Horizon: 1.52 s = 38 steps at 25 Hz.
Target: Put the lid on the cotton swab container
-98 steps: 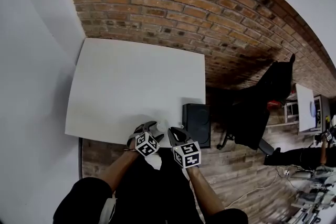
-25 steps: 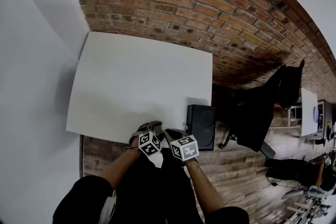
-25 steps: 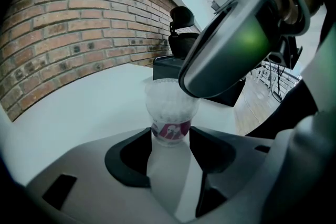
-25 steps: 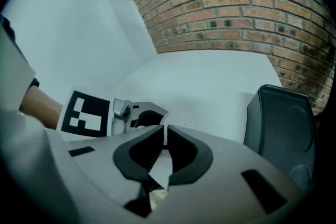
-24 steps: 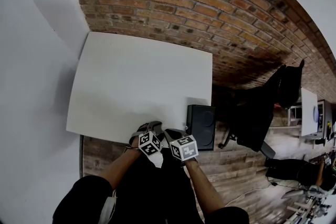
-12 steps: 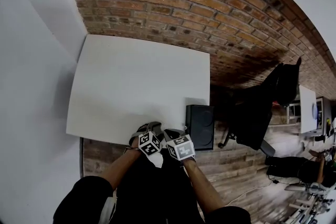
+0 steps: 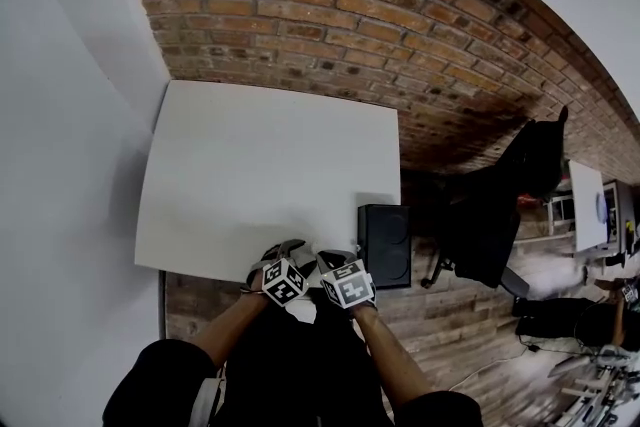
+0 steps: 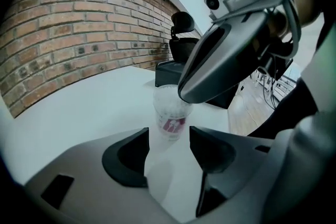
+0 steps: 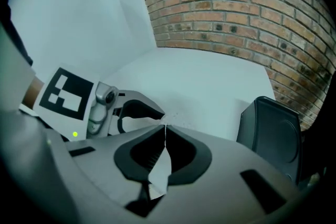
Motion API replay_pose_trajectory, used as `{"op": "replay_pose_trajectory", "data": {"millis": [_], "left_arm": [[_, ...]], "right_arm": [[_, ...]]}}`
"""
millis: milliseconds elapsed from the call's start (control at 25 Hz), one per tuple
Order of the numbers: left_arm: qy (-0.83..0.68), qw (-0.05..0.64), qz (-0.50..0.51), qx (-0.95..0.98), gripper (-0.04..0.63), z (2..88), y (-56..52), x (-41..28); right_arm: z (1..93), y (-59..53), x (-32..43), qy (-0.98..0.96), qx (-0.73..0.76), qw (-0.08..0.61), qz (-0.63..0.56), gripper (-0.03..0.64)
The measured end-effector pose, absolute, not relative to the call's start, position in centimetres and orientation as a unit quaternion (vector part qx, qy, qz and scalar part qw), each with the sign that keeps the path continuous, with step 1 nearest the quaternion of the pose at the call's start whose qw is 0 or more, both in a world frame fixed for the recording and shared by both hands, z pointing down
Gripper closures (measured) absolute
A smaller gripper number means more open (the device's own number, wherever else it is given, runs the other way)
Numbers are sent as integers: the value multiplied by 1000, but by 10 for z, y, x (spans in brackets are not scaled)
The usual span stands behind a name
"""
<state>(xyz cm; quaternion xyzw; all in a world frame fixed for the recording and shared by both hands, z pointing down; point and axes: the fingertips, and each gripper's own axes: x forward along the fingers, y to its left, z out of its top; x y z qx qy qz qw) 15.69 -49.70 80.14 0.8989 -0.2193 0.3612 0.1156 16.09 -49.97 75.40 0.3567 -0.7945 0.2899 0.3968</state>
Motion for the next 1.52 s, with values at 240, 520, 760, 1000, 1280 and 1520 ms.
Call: {"op": "replay_pose_trajectory", "data": {"millis": [240, 520, 760, 1000, 1280, 1520], "left_arm": [[-225, 120, 365, 895, 357, 798, -486, 134], [-230, 125, 360, 896, 364, 789, -475, 115], [-253, 128, 353, 892, 365, 780, -469, 104], [-277, 144, 341, 887, 391, 766, -452, 103], [-304, 136, 316, 888, 435, 739, -434, 109], [-340, 119, 284, 889, 498, 708, -422, 114]], "right_arm": [[752, -502, 161, -789, 374, 385, 300, 591], [752, -503, 162, -786, 398, 370, 294, 591], [753, -500, 162, -791, 410, 358, 280, 591], [737, -496, 174, -793, 444, 332, 253, 591], [714, -469, 200, -790, 493, 269, 245, 591], [692, -441, 208, -794, 517, 234, 215, 591]]}}
